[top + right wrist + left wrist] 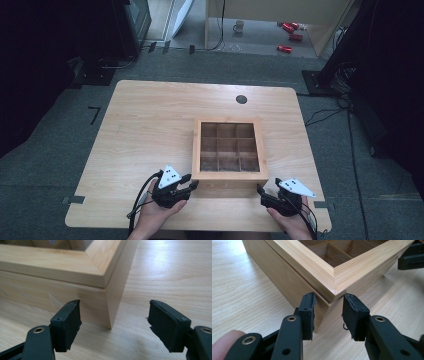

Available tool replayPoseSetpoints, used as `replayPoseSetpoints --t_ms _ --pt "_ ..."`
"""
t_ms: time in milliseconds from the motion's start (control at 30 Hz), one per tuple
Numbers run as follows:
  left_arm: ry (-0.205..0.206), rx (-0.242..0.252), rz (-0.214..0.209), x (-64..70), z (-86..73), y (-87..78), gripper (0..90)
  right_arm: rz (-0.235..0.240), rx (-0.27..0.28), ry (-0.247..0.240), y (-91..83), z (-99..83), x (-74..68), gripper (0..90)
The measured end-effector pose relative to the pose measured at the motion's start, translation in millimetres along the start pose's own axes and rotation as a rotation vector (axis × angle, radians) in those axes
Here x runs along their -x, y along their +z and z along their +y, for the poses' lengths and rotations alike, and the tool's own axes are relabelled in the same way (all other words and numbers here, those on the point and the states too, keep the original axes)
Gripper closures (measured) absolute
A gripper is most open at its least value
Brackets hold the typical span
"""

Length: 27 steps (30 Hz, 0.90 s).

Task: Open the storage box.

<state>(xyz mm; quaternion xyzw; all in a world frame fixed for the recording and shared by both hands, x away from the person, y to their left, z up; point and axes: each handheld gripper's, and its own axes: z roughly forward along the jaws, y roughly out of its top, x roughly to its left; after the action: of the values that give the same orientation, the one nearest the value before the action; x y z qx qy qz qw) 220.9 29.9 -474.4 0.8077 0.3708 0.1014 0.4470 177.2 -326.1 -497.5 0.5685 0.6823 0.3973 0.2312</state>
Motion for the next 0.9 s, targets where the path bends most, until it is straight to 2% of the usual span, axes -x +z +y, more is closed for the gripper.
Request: replayPoseSetpoints --t_ms 167,267,467,633,900 --pt "0.008 0.005 -0.003 -0.3 1.0 -0.8 63.0 0.009 0.033 0.007 -2.4 1.7 -1.1 26.2" --pt "0.004 0.013 -0.011 -0.8 2.4 -2.0 62.9 0.005 0.044 -0.008 -3.2 1.8 -1.5 26.2" --pt "0.006 0.016 0.004 -1.5 3.4 -1.8 62.3 0.021 0.074 0.000 -6.4 4.6 -0.6 26.2" --pt "-0.010 0.026 0.020 -4.6 6.0 -4.1 62.3 0.016 0.087 0.024 -8.1 11.4 2.0 26.2" --pt "-0.013 0.042 0.014 -5.5 6.2 -5.1 60.9 0.014 0.084 0.001 -7.4 16.3 -0.9 26.2"
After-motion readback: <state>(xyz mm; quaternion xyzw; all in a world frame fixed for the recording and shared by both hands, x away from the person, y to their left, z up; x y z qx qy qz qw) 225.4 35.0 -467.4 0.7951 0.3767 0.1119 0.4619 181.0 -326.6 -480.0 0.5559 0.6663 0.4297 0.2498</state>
